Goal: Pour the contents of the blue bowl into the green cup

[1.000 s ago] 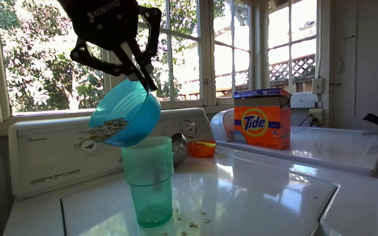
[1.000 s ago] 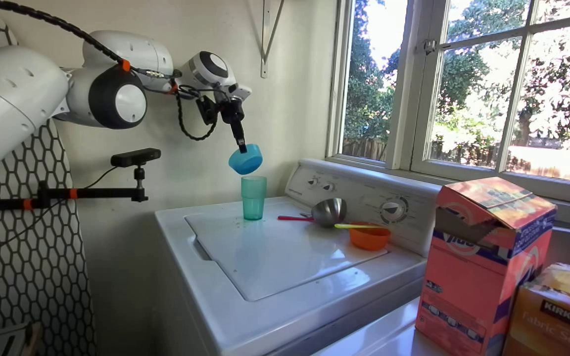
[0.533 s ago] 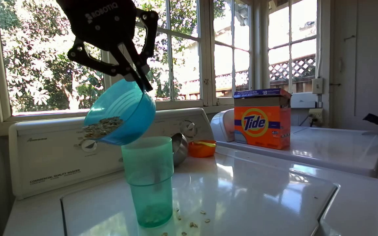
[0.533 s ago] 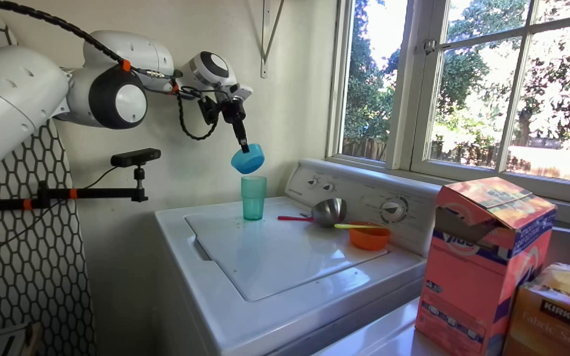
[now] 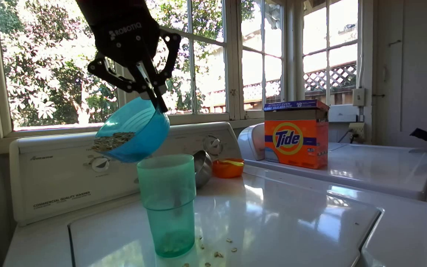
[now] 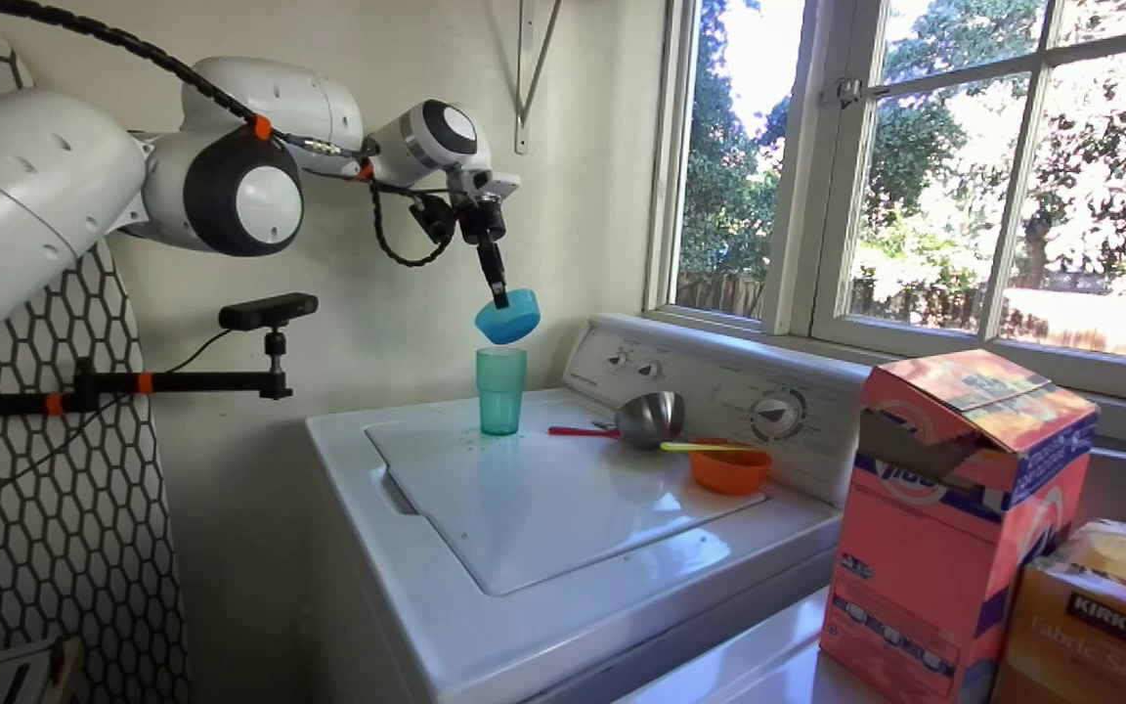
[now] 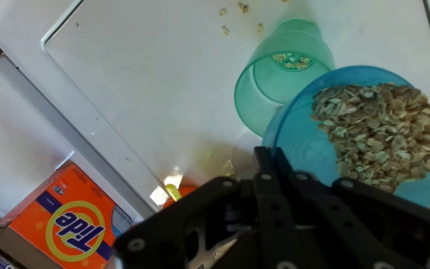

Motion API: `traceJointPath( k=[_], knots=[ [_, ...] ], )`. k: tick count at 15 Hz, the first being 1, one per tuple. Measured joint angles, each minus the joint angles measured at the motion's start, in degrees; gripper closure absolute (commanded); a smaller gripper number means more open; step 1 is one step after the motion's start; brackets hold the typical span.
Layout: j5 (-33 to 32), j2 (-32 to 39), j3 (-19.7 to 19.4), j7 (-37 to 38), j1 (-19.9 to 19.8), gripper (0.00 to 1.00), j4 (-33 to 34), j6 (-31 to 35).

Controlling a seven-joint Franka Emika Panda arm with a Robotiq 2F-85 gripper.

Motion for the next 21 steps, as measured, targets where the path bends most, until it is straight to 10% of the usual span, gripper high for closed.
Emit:
traceJointPath(
  k=[8,21],
  knots=[
    [0.8,-0.5,0.3,0.5,-1.3,0.99,0.2,0.2],
    [23.7,-3.6,4.1,11.9,-17.7,0.96,-5.2,6.0]
  ],
)
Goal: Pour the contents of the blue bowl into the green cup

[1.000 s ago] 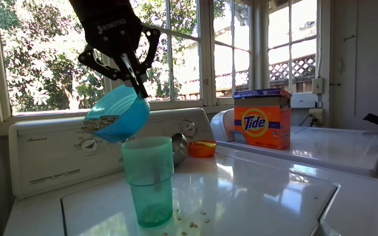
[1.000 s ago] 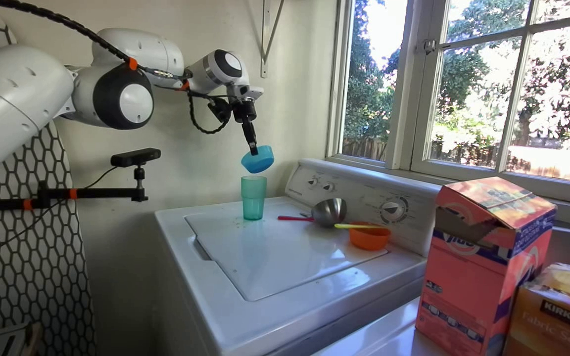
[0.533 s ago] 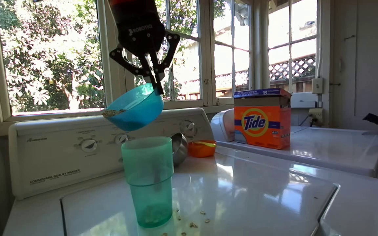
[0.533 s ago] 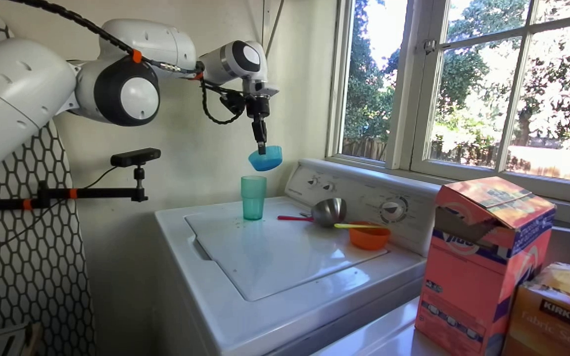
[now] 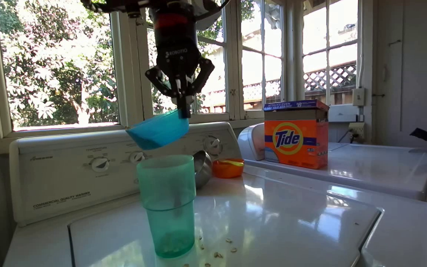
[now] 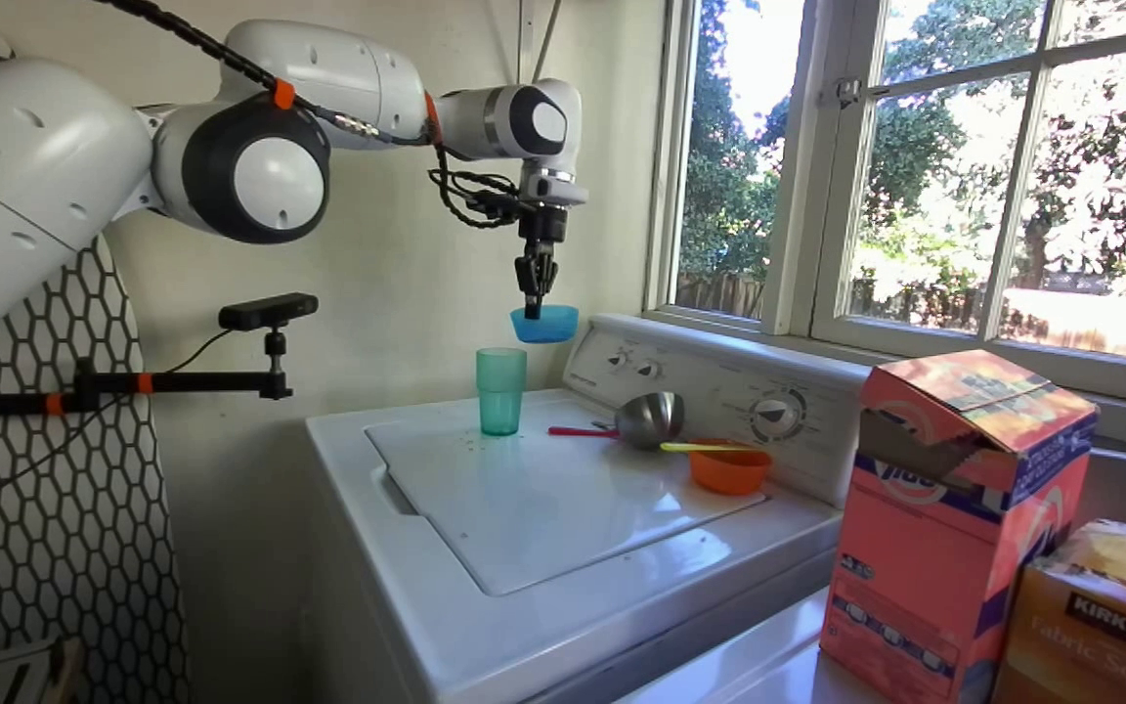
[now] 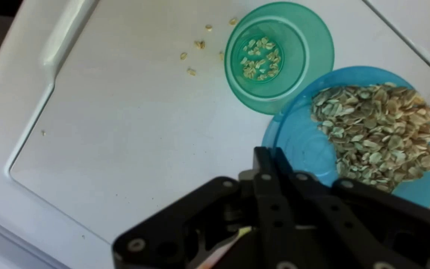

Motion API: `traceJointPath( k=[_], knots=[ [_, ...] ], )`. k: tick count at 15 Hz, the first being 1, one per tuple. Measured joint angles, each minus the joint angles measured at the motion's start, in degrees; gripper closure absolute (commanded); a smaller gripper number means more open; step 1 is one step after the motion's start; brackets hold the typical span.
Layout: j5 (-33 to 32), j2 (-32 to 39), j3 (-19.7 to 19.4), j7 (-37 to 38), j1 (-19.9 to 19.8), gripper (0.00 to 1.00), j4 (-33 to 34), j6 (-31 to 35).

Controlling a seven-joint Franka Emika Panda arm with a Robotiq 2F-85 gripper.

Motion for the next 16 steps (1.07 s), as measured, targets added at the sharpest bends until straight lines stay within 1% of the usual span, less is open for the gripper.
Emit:
traceJointPath(
  k=[3,4,5,8,10,12,14,16],
  knots=[
    [1.9,-1.2,0.0,3.3,-1.2,0.96,-4.4,2.2],
    [1.9,-1.6,0.0,3.7,-1.2,0.96,-5.0,2.5],
    [2.0,-2.0,0.1,3.9,-1.2,0.99,-5.5,2.5],
    [2.0,-2.3,0.1,4.0,-1.2,0.99,-5.8,2.5],
    [2.3,-2.4,0.1,4.0,-2.0,0.99,-5.7,2.8],
    [3.9,-2.5,0.1,4.0,-3.4,0.99,-5.8,4.1],
    [6.9,-2.7,0.1,4.6,-5.7,0.99,-6.5,6.1],
    [10.0,-3.3,0.1,4.8,-8.3,0.99,-9.1,8.7]
  ],
)
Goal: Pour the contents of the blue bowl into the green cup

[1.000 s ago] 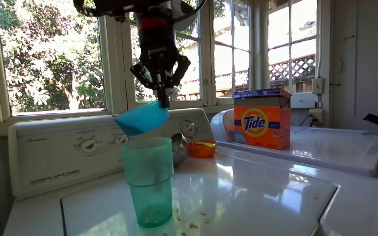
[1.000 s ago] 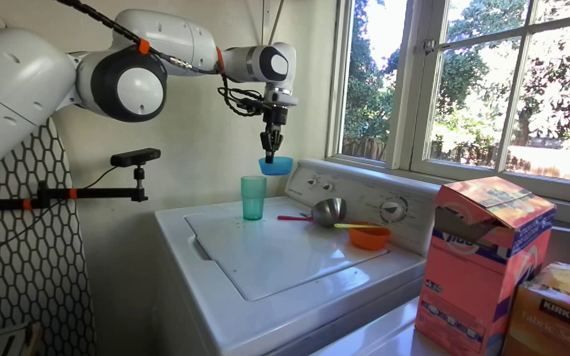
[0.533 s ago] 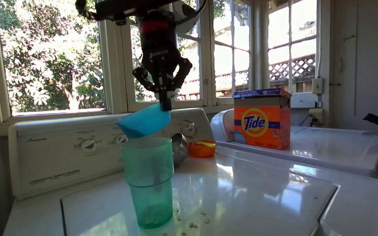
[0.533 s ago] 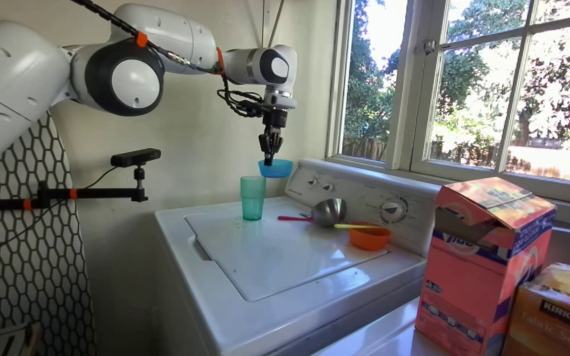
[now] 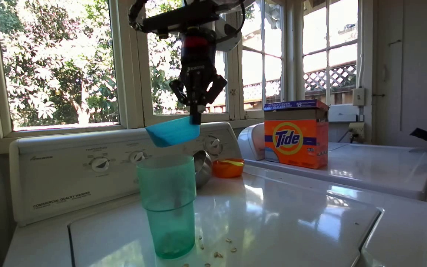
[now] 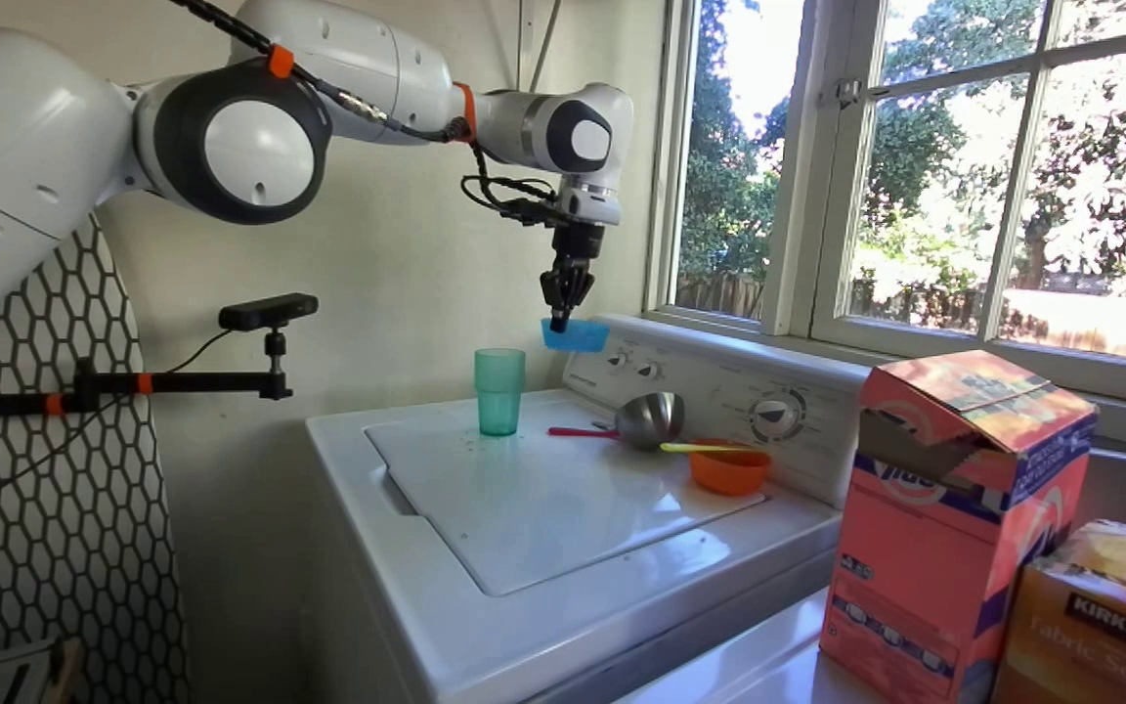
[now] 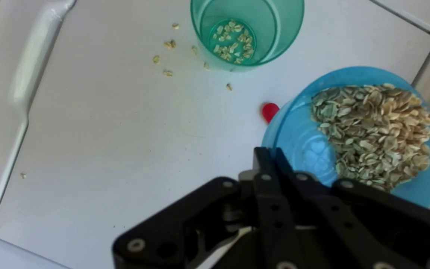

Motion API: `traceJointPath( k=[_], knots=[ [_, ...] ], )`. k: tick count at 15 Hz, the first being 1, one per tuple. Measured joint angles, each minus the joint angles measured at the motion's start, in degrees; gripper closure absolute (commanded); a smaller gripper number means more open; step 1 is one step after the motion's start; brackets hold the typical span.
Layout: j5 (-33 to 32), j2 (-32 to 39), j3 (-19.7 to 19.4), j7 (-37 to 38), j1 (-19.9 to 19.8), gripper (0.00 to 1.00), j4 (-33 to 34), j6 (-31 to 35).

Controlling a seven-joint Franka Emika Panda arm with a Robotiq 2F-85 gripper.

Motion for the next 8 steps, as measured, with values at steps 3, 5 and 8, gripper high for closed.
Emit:
traceJointPath(
  k=[3,5,8],
  knots=[
    [3.5,-1.1,-0.1,0.5,-3.1,0.99,-6.9,4.4],
    [4.5,-2.0,-0.1,0.6,-4.3,0.99,-12.2,6.7],
    [4.8,-4.2,-1.0,2.5,-4.1,0.99,-19.8,8.9]
  ],
)
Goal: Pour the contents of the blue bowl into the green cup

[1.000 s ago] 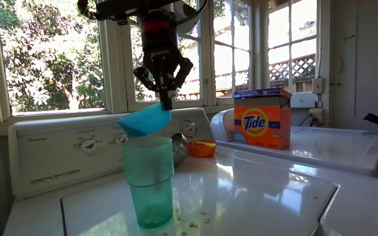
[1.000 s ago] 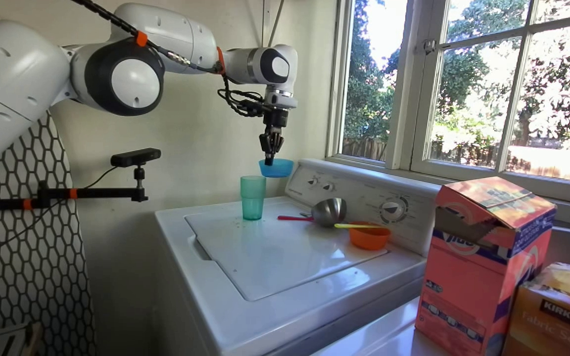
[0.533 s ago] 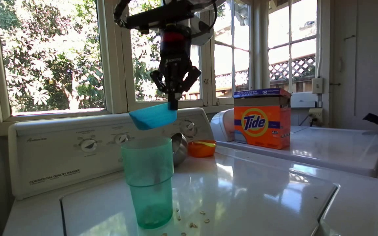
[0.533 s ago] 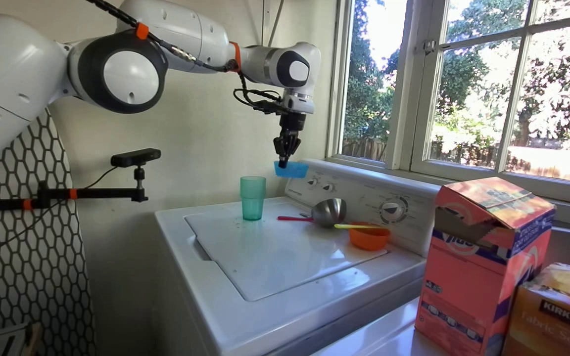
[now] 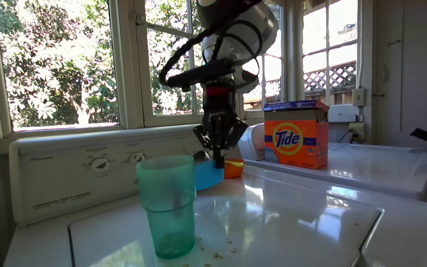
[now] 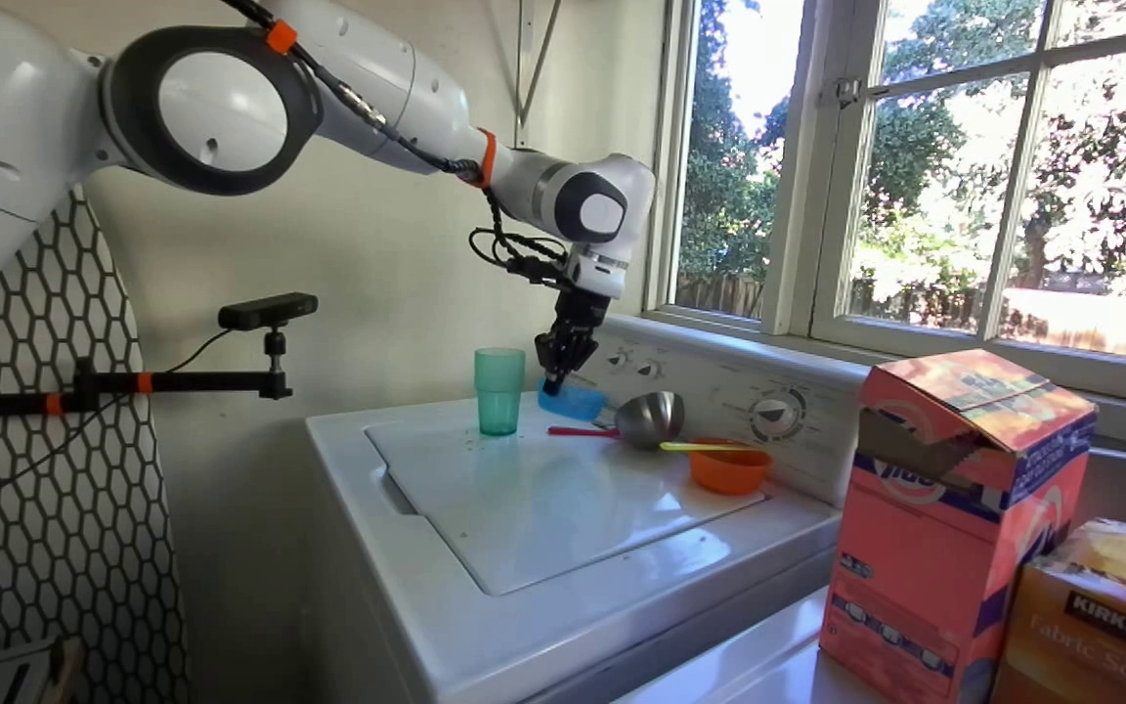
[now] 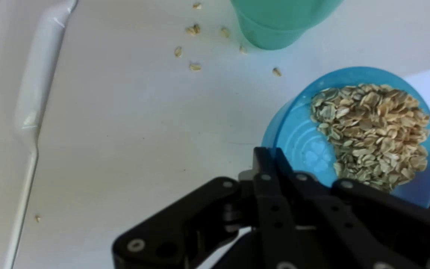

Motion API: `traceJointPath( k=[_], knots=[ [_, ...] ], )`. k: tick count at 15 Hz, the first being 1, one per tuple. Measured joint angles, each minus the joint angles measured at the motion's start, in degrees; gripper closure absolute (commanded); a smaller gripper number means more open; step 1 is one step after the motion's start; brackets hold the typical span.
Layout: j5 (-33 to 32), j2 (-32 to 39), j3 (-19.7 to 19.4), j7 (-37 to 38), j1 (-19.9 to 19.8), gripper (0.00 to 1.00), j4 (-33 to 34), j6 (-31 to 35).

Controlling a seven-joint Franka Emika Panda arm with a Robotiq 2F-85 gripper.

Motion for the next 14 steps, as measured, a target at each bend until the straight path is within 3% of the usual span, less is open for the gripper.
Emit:
traceJointPath(
  k=[7,8,10,14],
  knots=[
    [1.4,-8.2,-5.4,5.6,3.1,0.99,-18.3,10.0],
    [1.9,-9.5,-5.6,5.6,3.1,0.71,-20.9,12.3],
    [2.9,-12.4,-5.6,5.6,3.2,0.64,-26.1,16.5],
    [3.7,-17.7,-6.0,5.4,3.2,0.34,-36.2,18.9]
  ],
)
